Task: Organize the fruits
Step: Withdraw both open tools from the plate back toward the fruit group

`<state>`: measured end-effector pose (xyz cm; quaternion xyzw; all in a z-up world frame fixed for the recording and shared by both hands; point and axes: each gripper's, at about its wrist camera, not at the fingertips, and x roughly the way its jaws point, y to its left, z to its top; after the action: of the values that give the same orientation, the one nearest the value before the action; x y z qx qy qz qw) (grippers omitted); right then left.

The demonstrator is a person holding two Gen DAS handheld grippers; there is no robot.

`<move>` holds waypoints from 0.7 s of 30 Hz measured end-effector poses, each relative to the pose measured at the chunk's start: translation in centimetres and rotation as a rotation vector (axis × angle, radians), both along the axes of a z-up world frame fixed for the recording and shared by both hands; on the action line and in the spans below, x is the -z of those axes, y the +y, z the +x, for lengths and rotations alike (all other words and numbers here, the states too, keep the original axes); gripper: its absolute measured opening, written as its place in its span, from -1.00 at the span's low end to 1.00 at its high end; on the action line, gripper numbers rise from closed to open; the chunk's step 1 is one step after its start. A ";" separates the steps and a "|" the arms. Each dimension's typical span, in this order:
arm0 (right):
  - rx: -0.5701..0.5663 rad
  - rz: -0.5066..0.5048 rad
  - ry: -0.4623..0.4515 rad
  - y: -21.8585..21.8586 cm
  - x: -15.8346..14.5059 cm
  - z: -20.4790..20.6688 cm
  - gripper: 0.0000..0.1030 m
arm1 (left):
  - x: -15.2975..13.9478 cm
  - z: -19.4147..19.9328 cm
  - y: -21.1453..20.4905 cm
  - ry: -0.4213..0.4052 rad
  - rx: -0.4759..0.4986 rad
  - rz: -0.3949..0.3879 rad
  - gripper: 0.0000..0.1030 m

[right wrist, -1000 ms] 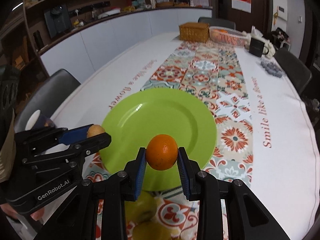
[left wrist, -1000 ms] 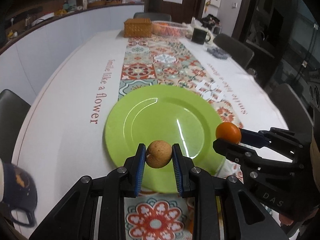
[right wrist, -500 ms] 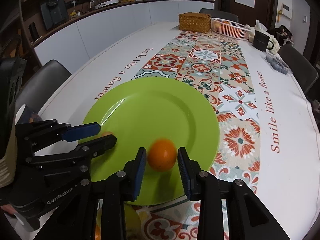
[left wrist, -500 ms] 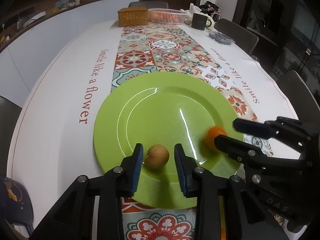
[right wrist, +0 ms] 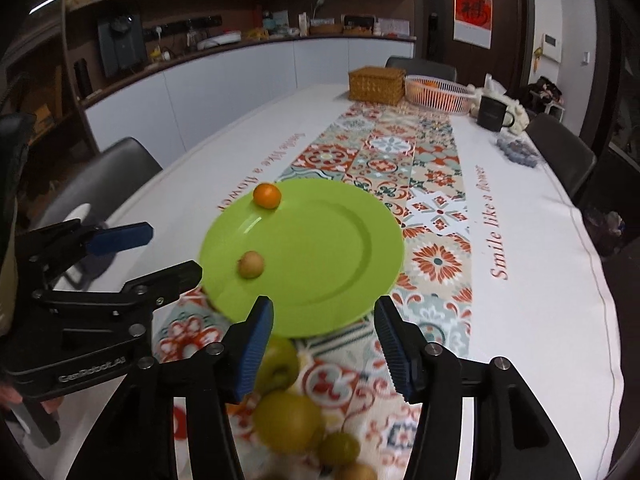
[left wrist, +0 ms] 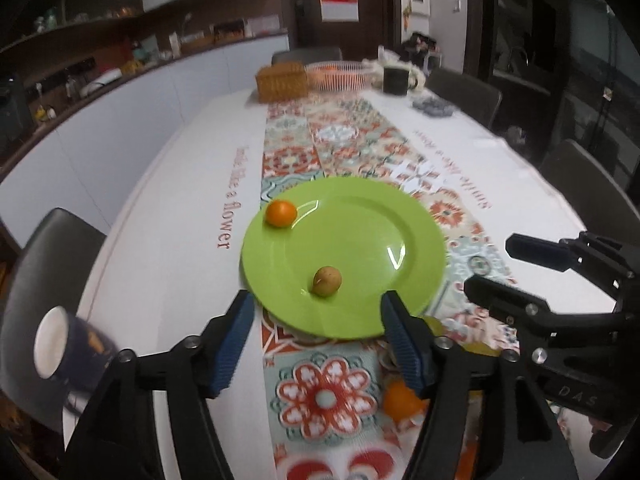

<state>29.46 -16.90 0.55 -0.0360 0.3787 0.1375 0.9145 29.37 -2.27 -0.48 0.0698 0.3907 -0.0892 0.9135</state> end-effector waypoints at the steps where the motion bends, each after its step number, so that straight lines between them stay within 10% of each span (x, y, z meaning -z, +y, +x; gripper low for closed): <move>1: 0.004 0.006 -0.013 -0.1 -0.3 -0.8 0.22 | -0.6 -1.1 0.1 -0.018 -0.004 -0.001 0.34; 21: 0.070 0.023 -0.097 -0.5 -2.8 -13.6 0.36 | -3.6 -14.6 1.4 -0.130 -0.038 -0.039 0.60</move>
<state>15.84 -17.38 3.39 -0.0188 0.3335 0.1078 0.9364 14.77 -0.87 3.12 0.0502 0.3298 -0.0749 0.9397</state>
